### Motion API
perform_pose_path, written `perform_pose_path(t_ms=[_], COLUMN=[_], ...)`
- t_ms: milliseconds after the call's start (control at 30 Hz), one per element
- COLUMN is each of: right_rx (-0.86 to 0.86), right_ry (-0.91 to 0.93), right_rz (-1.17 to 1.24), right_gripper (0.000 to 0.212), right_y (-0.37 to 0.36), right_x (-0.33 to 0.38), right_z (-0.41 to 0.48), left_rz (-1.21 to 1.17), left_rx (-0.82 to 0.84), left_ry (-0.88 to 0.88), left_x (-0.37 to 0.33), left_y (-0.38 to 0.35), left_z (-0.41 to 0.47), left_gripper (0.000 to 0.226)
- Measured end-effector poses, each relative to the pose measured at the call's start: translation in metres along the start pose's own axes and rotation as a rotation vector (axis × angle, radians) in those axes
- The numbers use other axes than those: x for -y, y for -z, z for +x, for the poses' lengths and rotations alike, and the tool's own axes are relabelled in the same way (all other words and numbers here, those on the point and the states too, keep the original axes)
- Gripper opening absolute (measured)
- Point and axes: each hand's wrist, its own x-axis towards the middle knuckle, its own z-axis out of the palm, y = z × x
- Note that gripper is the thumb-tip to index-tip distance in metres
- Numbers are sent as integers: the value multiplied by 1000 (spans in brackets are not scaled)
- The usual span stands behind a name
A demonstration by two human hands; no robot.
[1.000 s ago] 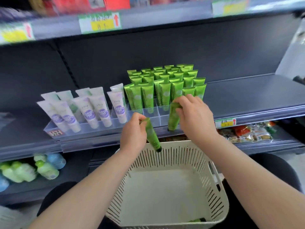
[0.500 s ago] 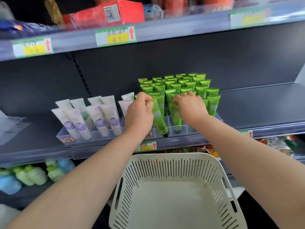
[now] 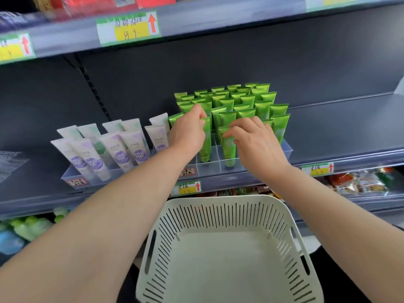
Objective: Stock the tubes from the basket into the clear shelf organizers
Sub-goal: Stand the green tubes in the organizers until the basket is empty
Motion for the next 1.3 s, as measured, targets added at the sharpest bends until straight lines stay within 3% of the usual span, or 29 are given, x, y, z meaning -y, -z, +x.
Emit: perform_pose_path(t_ms=[133,333,533,633,767,933,1133,1300], right_rx=[82,164,202,280,525,1029,1536,1751], right_ry=[3,-16,13,12,-4,-80,-29,41], right_rz=[11,39,20,2,24,22,76,117], right_gripper=[41,42,42,40,39,42,38,53], right_y=[-9,-22,-23,-30,-50,-77,-98,-109], right_x=[1,3,10,15,25,35,36,44], right_z=[-25,-41,-49,-71,-119,-182,-230,-237], left_rz=[86,54,57,-13,-66,-101,-27,-26], left_rx=[63,10,-106,-60,163,433,851,920], left_ry=[2,-41,-210,-304,-286,71,237,279], left_x=[7,4,-3,-2,19,65,114,133], left_y=[-11,-6,7,2,-29,-73,-110,-124], left_z=[0,-5,-27,-58,-113,-175,-229,-247], left_gripper=[19,22,23,23,24,24,20,21])
